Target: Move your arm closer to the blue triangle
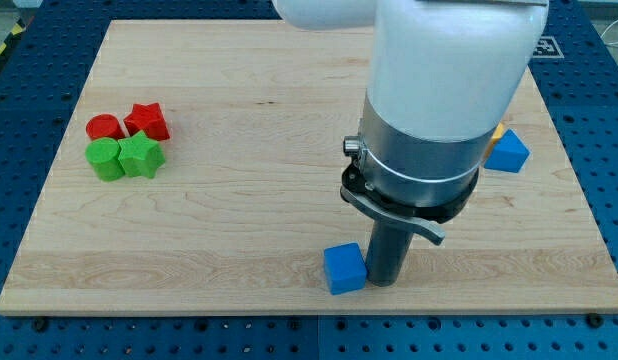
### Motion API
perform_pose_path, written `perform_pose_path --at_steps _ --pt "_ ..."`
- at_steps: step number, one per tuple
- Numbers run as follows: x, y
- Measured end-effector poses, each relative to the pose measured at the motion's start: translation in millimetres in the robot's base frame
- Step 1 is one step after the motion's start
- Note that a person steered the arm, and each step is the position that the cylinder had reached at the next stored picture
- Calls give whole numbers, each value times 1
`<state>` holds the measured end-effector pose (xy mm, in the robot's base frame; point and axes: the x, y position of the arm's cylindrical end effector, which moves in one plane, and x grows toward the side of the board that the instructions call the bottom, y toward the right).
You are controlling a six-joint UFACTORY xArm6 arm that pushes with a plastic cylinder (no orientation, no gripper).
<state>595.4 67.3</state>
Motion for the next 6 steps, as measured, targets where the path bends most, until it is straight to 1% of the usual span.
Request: perform_pose_path --at_steps 1,4,5,6 --pt "-11 35" --pt "-56 171" --pt "-81 197" --pt "-111 203"
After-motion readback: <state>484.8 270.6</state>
